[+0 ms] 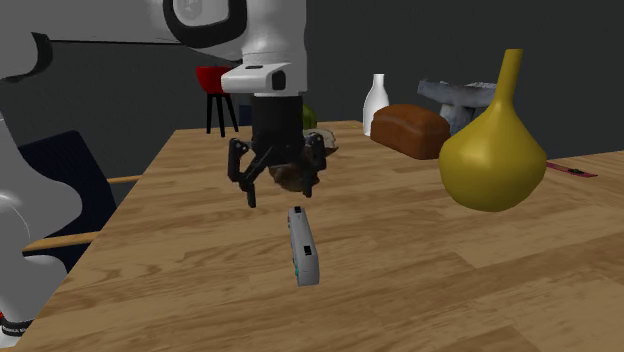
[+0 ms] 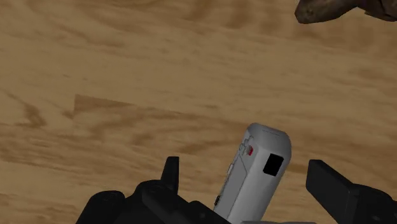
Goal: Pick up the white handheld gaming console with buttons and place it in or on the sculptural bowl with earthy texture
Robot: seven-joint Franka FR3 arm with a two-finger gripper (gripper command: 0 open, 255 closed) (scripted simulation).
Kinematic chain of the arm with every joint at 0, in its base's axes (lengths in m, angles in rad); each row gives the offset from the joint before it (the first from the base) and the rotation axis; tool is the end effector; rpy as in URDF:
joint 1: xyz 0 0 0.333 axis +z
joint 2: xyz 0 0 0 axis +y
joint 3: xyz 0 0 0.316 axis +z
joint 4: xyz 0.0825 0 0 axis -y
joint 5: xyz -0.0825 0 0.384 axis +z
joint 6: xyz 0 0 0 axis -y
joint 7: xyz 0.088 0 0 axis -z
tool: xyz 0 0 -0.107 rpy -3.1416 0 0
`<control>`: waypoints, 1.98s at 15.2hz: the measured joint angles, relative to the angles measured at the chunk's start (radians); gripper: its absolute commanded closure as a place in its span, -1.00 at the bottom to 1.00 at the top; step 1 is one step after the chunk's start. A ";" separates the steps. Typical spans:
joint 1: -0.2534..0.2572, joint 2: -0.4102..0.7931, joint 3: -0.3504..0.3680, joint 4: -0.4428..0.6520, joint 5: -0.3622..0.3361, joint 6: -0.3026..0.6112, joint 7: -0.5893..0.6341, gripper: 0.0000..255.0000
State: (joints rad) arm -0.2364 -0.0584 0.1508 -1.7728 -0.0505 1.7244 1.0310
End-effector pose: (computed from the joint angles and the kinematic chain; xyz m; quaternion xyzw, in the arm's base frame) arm 0.5428 -0.0493 0.5736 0.8497 -0.5264 0.0175 0.0240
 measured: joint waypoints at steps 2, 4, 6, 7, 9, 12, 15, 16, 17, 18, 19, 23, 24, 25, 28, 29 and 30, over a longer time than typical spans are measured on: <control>-0.018 0.072 -0.016 0.070 0.008 -0.007 0.090 -1.00; -0.033 0.122 -0.031 0.114 0.018 -0.010 0.166 -1.00; -0.036 0.136 -0.036 0.115 0.021 0.000 0.192 -1.00; -0.038 0.138 -0.037 0.106 0.022 0.011 0.196 -1.00; -0.038 0.139 -0.038 0.079 0.022 0.039 0.200 -1.00; -0.039 0.138 -0.038 0.041 0.023 0.076 0.201 -1.00; -0.039 0.139 -0.038 0.033 0.022 0.085 0.201 -1.00; -0.039 0.139 -0.038 0.033 0.022 0.086 0.201 -1.00; -0.039 0.139 -0.038 0.032 0.022 0.086 0.201 -1.00; -0.039 0.139 -0.038 0.032 0.022 0.087 0.201 -1.00; -0.039 0.139 -0.038 0.032 0.022 0.087 0.201 1.00; -0.039 0.139 -0.038 0.033 0.023 0.087 0.202 1.00; -0.039 0.139 -0.038 0.033 0.023 0.087 0.202 1.00; -0.039 0.139 -0.038 0.033 0.022 0.087 0.202 1.00; -0.039 0.139 -0.038 0.033 0.023 0.087 0.201 1.00; -0.039 0.138 -0.038 0.032 0.023 0.087 0.201 1.00; -0.038 0.140 -0.038 0.040 0.022 0.081 0.202 1.00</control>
State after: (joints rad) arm -0.2747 0.0815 0.1131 -1.7332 -0.0281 1.8052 1.2333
